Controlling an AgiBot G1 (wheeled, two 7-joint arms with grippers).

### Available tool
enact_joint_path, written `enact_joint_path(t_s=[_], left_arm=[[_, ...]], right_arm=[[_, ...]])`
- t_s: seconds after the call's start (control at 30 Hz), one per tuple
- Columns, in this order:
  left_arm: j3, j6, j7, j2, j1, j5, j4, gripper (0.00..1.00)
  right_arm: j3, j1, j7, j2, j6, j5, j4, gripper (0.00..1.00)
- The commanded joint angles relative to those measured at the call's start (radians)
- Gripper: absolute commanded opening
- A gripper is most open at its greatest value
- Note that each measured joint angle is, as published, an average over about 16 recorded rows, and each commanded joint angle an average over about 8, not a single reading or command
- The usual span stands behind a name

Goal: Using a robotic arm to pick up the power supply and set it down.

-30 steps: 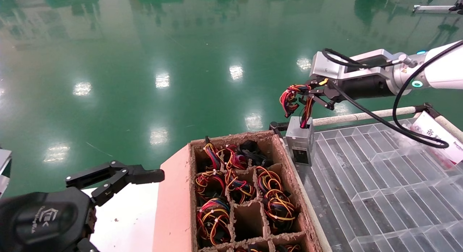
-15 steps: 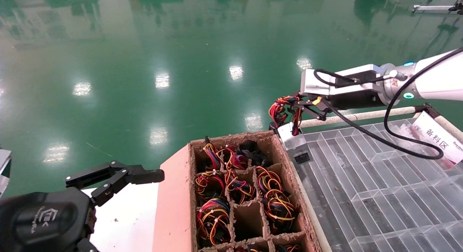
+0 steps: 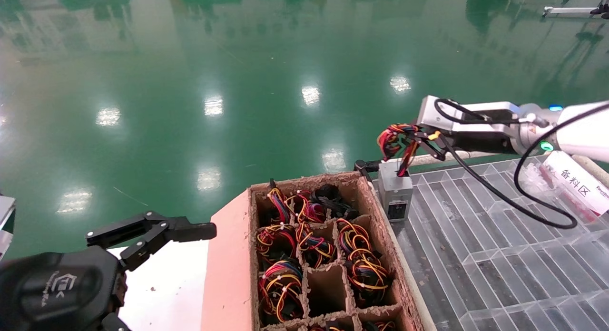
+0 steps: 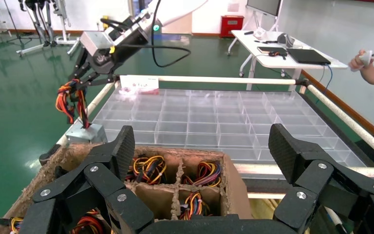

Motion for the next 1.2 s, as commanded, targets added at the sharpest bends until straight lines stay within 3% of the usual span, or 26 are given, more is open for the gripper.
enact_joint_path(t_s=[0.03, 0.1, 0.3, 0.37, 1.0, 1.2], left_arm=[[0.000, 0.000, 0.000, 0.000, 0.000, 0.000, 0.000, 1.00], [0.000, 0.000, 0.000, 0.000, 0.000, 0.000, 0.000, 1.00], [0.000, 0.000, 0.000, 0.000, 0.000, 0.000, 0.000, 1.00], [0.000, 0.000, 0.000, 0.000, 0.000, 0.000, 0.000, 1.00], [0.000, 0.000, 0.000, 0.000, 0.000, 0.000, 0.000, 1.00], [0.000, 0.000, 0.000, 0.000, 0.000, 0.000, 0.000, 1.00]], right_arm=[[0.008, -0.017, -0.008, 0.009, 0.025, 0.011, -0.002, 0.00], [0.013, -0.030, -0.017, 0.014, 0.041, 0.018, -0.002, 0.08], [0.023, -0.054, -0.031, 0.024, 0.069, 0.034, -0.002, 0.83], [0.025, -0.058, -0.032, 0.025, 0.073, 0.037, -0.003, 1.00], [0.021, -0.049, -0.025, 0.022, 0.060, 0.031, -0.004, 1.00], [0.007, -0.010, 0.041, 0.029, -0.001, 0.010, -0.040, 1.00]])
